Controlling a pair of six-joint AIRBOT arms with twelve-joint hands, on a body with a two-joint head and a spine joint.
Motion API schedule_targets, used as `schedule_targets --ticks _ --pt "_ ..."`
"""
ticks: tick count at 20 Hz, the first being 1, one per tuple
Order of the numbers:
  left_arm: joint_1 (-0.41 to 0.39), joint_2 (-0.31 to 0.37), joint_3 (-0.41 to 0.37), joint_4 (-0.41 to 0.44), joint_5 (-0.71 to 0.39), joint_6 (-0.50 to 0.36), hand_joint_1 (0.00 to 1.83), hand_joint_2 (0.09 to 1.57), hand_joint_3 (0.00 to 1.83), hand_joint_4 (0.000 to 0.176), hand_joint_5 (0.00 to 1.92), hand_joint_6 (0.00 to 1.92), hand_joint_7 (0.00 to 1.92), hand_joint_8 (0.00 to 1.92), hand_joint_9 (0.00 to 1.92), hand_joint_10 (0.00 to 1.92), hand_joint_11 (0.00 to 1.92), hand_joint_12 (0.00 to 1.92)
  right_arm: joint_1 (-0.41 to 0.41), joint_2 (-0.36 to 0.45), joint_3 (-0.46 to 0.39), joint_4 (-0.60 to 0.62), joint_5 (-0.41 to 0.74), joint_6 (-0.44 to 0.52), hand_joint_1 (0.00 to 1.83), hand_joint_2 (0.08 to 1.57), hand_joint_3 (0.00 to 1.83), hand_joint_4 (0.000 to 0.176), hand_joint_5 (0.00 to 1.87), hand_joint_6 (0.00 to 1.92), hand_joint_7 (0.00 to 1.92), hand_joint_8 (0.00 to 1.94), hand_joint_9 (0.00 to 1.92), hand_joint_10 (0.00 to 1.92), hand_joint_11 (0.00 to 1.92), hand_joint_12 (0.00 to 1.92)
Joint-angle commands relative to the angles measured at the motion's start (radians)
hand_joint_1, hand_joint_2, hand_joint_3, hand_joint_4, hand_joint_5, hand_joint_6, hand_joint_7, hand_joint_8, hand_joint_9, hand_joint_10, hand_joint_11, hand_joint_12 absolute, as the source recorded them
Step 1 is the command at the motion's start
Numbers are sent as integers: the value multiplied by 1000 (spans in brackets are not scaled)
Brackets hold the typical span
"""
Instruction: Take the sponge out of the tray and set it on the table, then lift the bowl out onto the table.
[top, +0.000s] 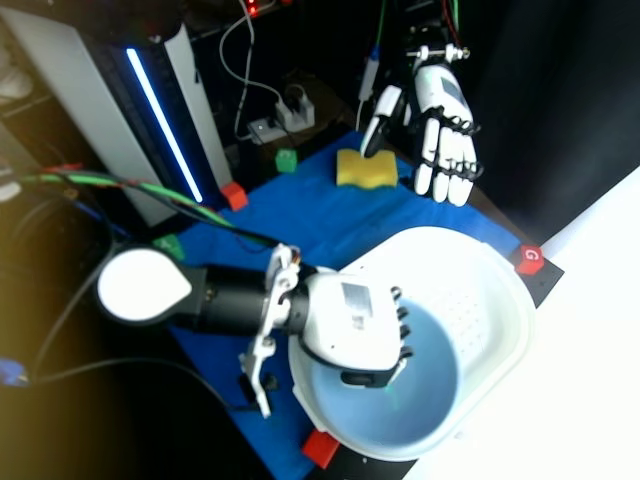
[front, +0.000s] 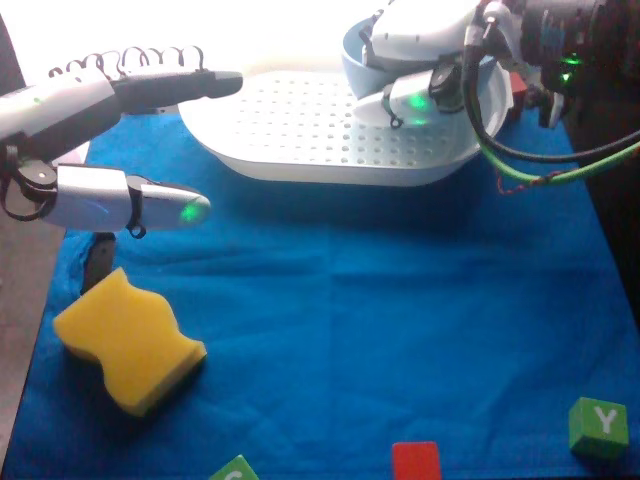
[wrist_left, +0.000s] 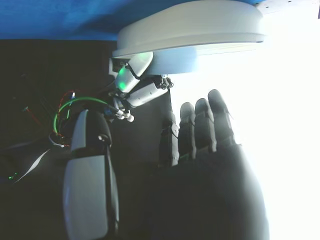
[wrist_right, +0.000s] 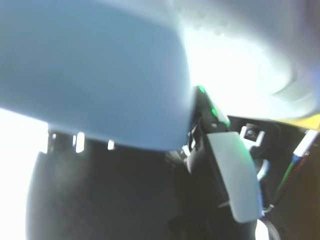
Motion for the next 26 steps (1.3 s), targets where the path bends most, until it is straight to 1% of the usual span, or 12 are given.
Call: schedule_targets --ticks 1,4,11,13,15,16,20,22,23,24,25,26 --pt "-16 -1 4 -36 -123 -7 745 1063 0 75 262 2 222 2 143 0 0 434 18 1 -1 37 43 4 440 1571 37 165 1327 1921 1527 1941 1594 1921 1571 1921" --pt "-15 -1 4 -38 -125 -7 753 1066 0 75 261 2 216 0 143 1 0 450 30 1 -13 37 79 16 293 1571 123 176 1364 1921 1581 1941 1637 1921 1579 1921" --pt "-15 -2 3 -43 -130 -7 742 1067 1 75 259 3 224 3 159 3 1 506 44 20 -56 38 133 16 520 1571 37 176 1432 1921 1596 1941 1657 1921 1653 1921" --pt "-15 -2 2 -45 -131 -7 737 1058 0 82 262 0 230 1 166 2 0 541 72 44 -86 38 145 16 605 1569 17 176 1387 1921 1634 1941 1703 1921 1684 1921" --pt "-15 -2 2 -47 -133 -7 743 1062 1 77 261 0 231 0 162 0 0 511 91 82 -130 52 153 15 487 1571 96 176 1320 1921 1628 1941 1706 1921 1681 1921" --pt "-15 -2 2 -49 -135 -7 751 1063 1 79 264 1 232 1 161 0 0 503 91 96 -139 69 182 15 709 1567 43 176 1231 1921 1594 1941 1691 1921 1657 1921" --pt "-9 -1 2 -92 -158 7 754 1050 0 62 284 2 271 3 203 5 0 539 91 198 -254 110 248 -10 704 1558 18 176 1158 1921 1574 1941 1699 1921 1686 1921" --pt "0 5 0 -122 -174 17 726 1051 0 54 287 1 269 1 199 1 0 518 91 246 -307 115 317 -11 354 1570 60 158 1057 1921 1543 1941 1672 1921 1659 1921" --pt "3 10 -3 -133 -175 27 727 1057 2 43 289 2 265 0 197 0 0 519 90 266 -337 115 345 -11 500 1571 38 81 965 1921 1518 1941 1654 1921 1654 1921" --pt "4 13 -4 -143 -176 34 730 1059 2 40 299 4 264 0 197 0 0 538 82 288 -374 114 378 -11 423 1571 77 92 873 1921 1517 1941 1659 1921 1649 1921" --pt "6 15 -4 -150 -179 36 730 1060 2 46 299 3 262 0 197 0 0 542 73 303 -402 114 407 -11 625 1503 45 37 498 1921 1508 1941 1673 1921 1667 1921" --pt "7 15 -4 -157 -181 39 709 1054 0 59 299 1 263 0 210 2 0 570 62 316 -429 114 432 -11 711 1500 24 0 396 1921 1444 1941 1668 1921 1684 1921"
